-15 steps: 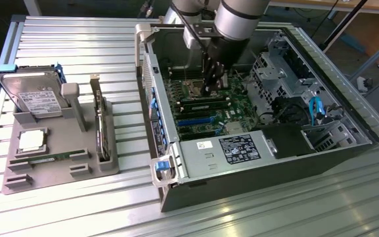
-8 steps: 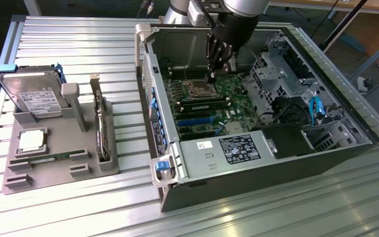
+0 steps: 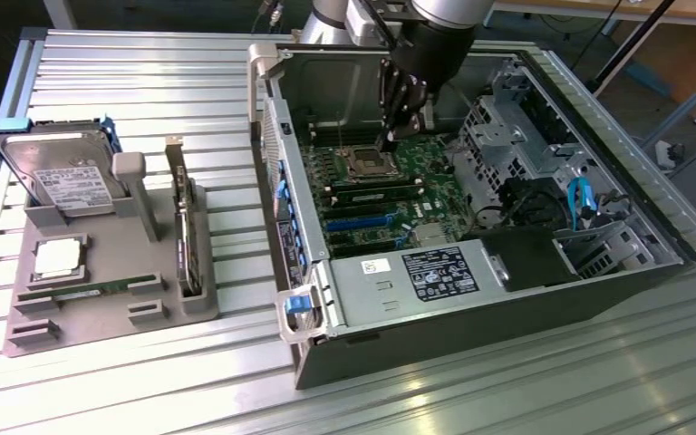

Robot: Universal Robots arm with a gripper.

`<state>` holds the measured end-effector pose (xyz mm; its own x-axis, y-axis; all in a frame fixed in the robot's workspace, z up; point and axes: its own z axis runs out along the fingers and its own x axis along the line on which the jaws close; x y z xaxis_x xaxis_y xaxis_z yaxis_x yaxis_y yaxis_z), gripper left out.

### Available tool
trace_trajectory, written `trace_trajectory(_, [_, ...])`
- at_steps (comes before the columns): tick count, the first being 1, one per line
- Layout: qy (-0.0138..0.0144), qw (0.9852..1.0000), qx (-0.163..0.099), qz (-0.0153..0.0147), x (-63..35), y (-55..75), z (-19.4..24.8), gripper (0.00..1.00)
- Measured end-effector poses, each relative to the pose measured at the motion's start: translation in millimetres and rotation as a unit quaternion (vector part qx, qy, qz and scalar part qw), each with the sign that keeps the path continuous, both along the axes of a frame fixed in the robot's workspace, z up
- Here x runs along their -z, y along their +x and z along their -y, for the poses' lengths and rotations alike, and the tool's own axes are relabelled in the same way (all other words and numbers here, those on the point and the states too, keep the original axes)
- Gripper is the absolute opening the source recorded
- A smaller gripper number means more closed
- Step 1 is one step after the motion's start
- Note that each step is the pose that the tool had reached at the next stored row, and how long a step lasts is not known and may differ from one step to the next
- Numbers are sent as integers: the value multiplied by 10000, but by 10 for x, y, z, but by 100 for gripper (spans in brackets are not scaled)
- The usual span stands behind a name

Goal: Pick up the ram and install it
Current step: 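Press down the ram until it locks into place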

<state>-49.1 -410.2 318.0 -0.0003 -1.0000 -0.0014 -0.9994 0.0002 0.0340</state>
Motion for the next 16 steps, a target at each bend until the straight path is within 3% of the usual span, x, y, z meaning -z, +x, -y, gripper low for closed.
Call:
trace_trajectory(7, [-2,10000,11,0,0,0,0,11])
trace_trajectory(8, [-5,9998,207,0,1,0,0,11])
trace_trajectory(10, [-12,9978,657,0,6,0,0,11])
trace_trajectory(12, [-20,9942,1079,0,12,0,0,11])
trace_trajectory(16, [-34,9886,1506,1,15,0,0,11])
